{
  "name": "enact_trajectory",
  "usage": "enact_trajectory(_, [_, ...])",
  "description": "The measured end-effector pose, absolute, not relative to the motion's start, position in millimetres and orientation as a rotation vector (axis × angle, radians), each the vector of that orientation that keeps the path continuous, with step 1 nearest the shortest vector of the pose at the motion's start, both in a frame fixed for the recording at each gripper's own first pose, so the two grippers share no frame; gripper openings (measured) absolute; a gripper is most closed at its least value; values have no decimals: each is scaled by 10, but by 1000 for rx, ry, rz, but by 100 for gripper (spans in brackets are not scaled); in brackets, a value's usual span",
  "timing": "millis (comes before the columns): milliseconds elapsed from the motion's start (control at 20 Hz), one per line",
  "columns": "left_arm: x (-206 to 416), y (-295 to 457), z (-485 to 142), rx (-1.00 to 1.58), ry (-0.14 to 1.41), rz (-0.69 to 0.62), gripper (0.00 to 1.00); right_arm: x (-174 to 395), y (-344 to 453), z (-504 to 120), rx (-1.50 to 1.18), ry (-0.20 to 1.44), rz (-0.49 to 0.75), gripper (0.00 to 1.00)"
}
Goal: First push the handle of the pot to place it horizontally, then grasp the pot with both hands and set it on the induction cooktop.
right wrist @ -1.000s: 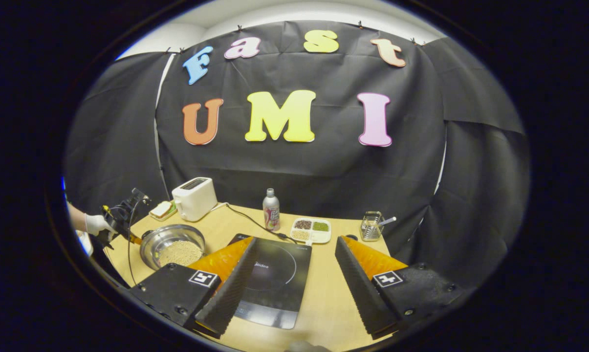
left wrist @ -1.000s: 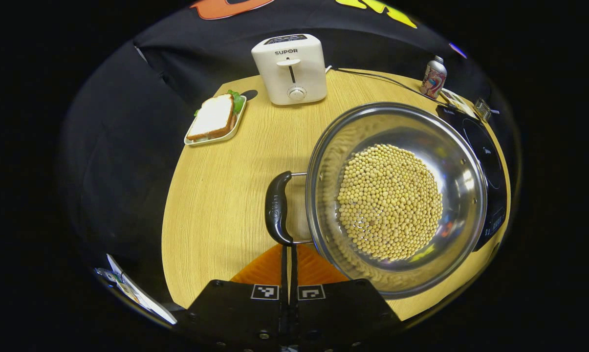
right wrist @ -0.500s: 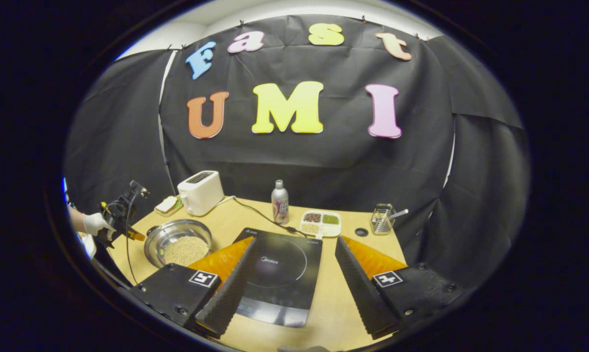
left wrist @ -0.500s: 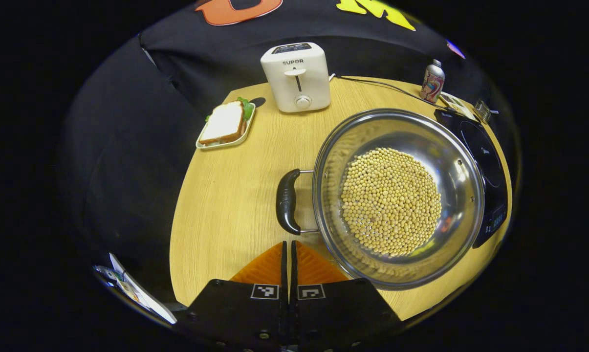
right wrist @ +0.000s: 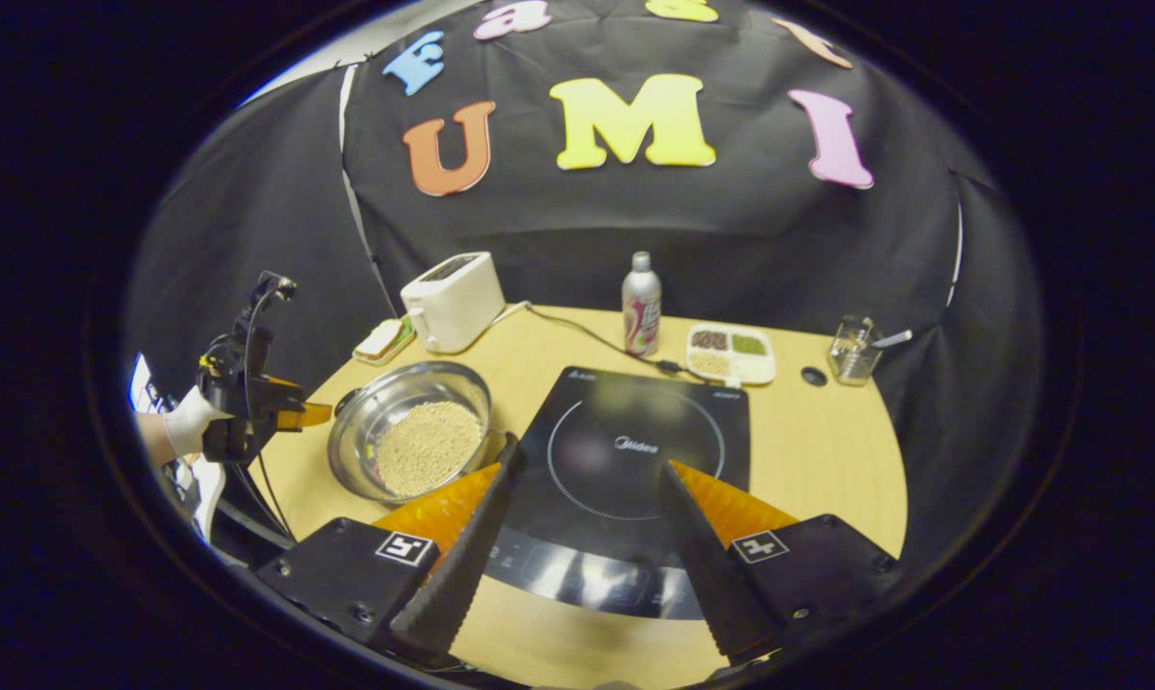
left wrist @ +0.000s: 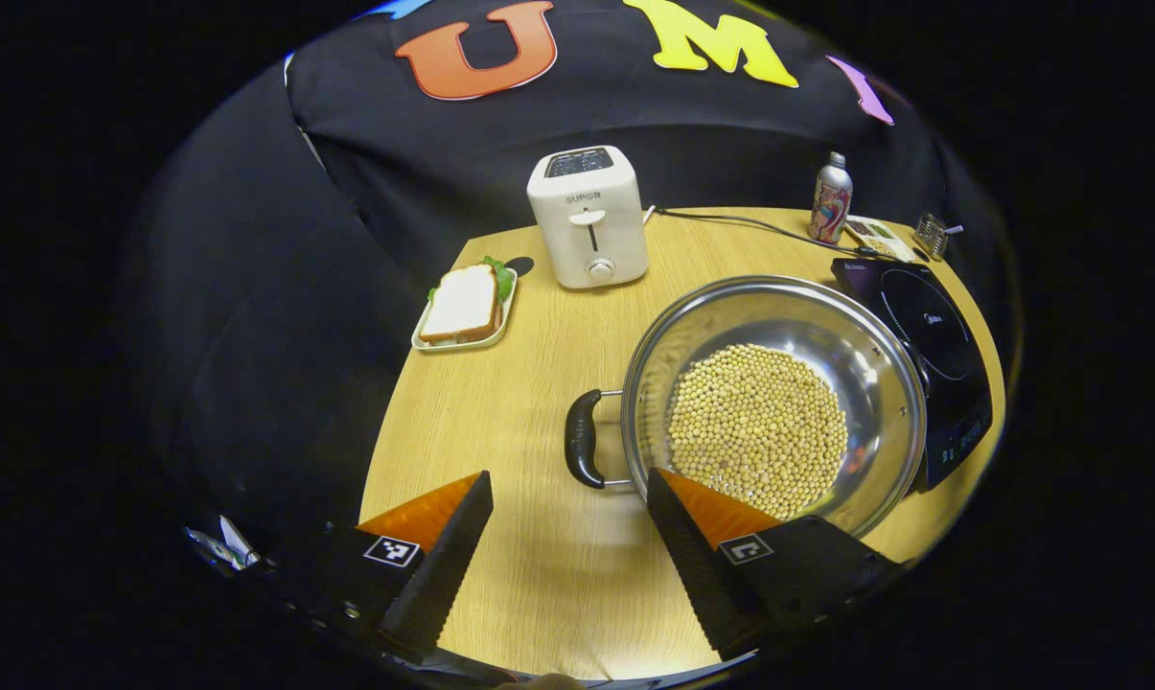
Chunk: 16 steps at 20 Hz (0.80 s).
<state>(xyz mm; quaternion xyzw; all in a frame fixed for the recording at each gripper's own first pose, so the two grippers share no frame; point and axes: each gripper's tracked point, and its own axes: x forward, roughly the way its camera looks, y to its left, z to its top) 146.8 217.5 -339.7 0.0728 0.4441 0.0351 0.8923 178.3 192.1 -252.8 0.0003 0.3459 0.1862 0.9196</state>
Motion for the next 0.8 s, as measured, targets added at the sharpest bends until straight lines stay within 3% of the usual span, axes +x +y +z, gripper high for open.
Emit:
enact_trajectory(200, [1604, 2157, -3403, 168, 901, 58, 100, 1896, 2332, -2897, 27, 822, 403, 92])
enact_trajectory(250, [1644, 2164, -3430, 170, 901, 54, 97, 1946, 2403, -2989, 35, 849, 401, 90])
enact_trajectory(300, [1678, 2169, -3450, 171, 899, 53, 97, 1989, 2474, -3082, 44, 878, 398, 96])
enact_trajectory(800, [1848, 2119, -3802, 142, 1018, 35, 97, 2278, 3054, -3495, 74, 1029, 373, 95])
